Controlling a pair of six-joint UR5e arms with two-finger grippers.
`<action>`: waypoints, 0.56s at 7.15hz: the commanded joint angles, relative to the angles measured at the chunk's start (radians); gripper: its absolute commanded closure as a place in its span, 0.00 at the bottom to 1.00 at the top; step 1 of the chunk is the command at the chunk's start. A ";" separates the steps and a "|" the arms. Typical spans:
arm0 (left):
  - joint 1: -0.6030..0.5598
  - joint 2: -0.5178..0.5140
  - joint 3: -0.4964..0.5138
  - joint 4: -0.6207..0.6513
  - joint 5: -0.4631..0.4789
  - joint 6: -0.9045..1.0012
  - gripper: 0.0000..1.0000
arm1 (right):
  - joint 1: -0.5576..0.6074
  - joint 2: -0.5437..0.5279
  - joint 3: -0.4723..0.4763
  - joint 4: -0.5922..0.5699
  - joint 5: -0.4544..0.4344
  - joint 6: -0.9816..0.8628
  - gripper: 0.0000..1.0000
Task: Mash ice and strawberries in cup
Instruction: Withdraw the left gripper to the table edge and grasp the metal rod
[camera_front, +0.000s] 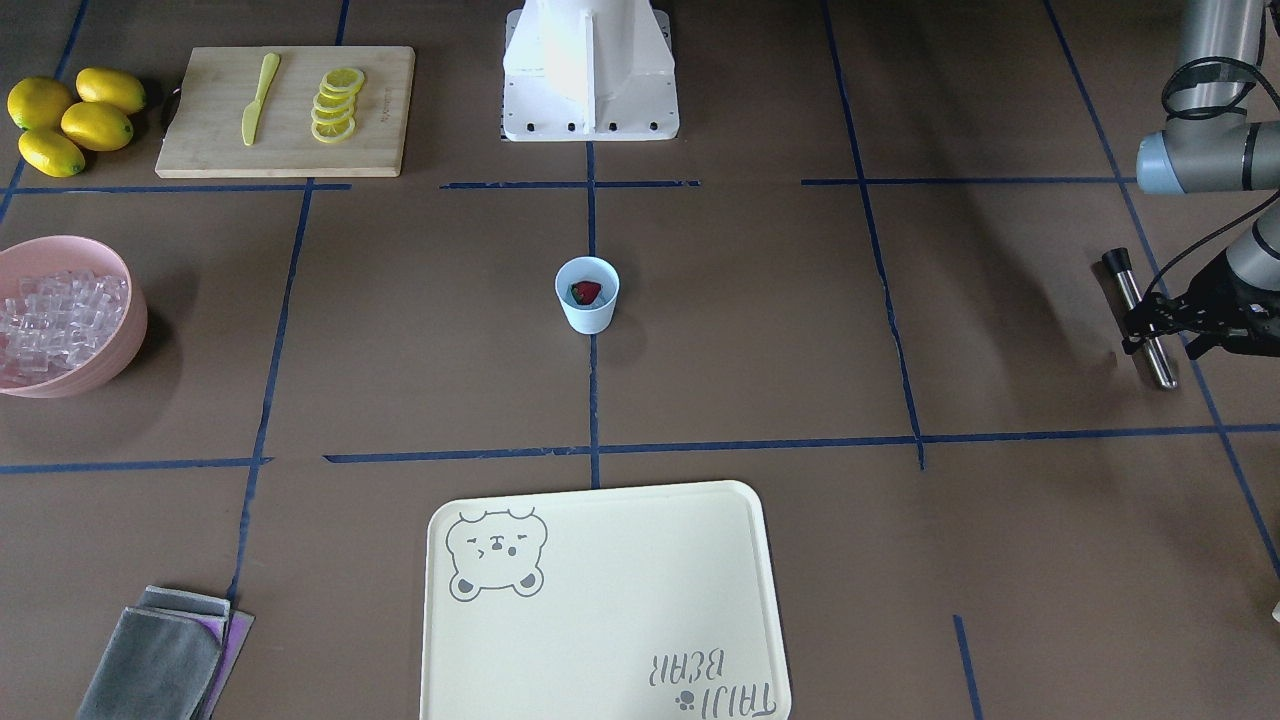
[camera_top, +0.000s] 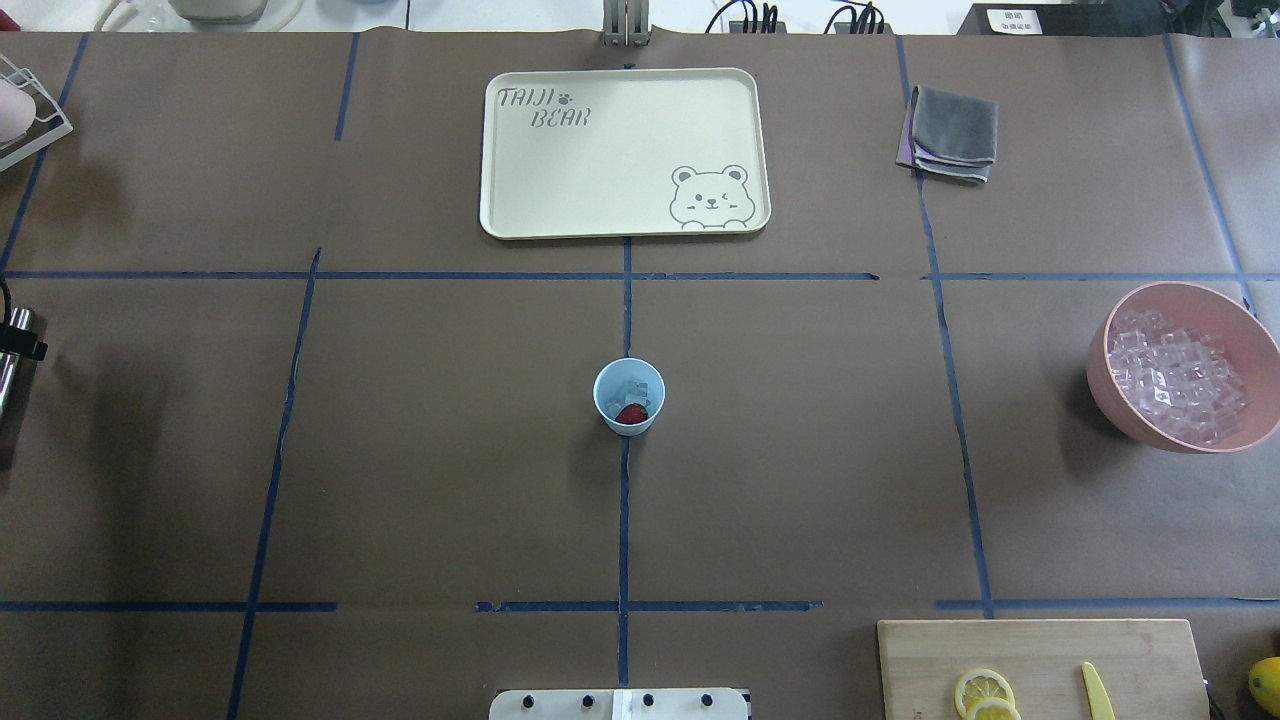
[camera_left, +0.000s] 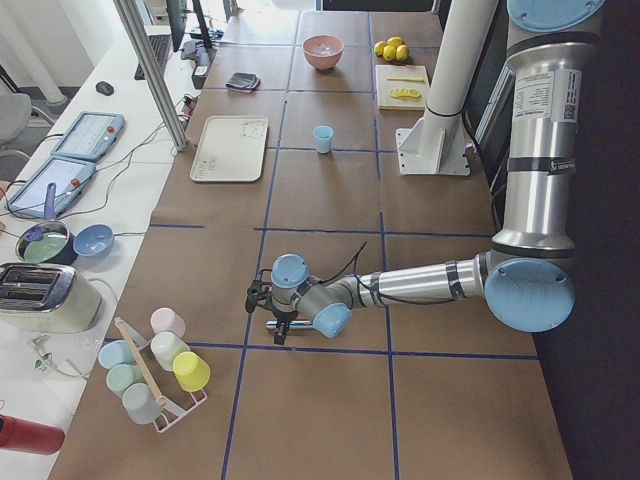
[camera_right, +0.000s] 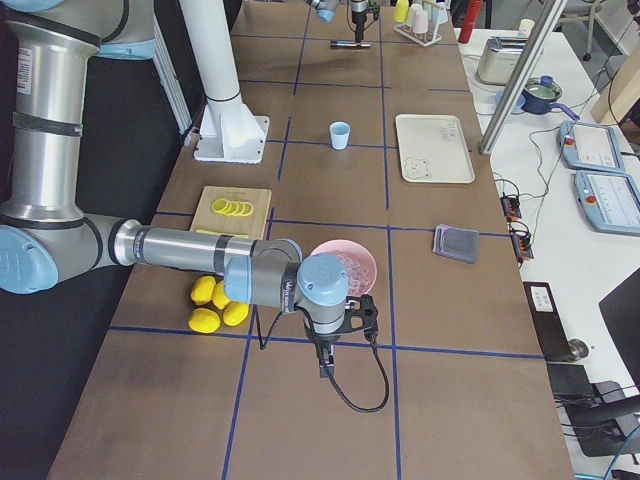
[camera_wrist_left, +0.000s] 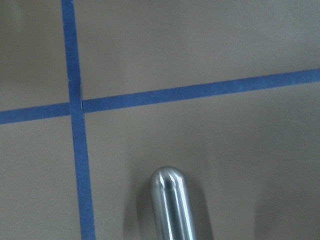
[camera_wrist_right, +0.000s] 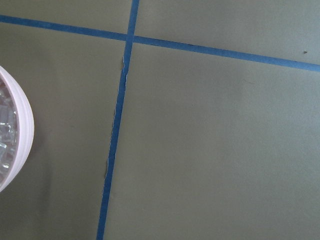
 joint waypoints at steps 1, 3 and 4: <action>0.002 -0.001 0.000 0.001 0.001 0.002 0.93 | 0.000 -0.002 0.003 0.000 0.000 -0.001 0.01; 0.001 -0.007 -0.010 0.002 -0.001 0.006 1.00 | 0.000 -0.002 0.003 0.000 0.000 0.001 0.01; 0.001 -0.016 -0.035 0.004 0.001 0.006 1.00 | 0.000 -0.002 0.003 0.000 0.000 0.001 0.01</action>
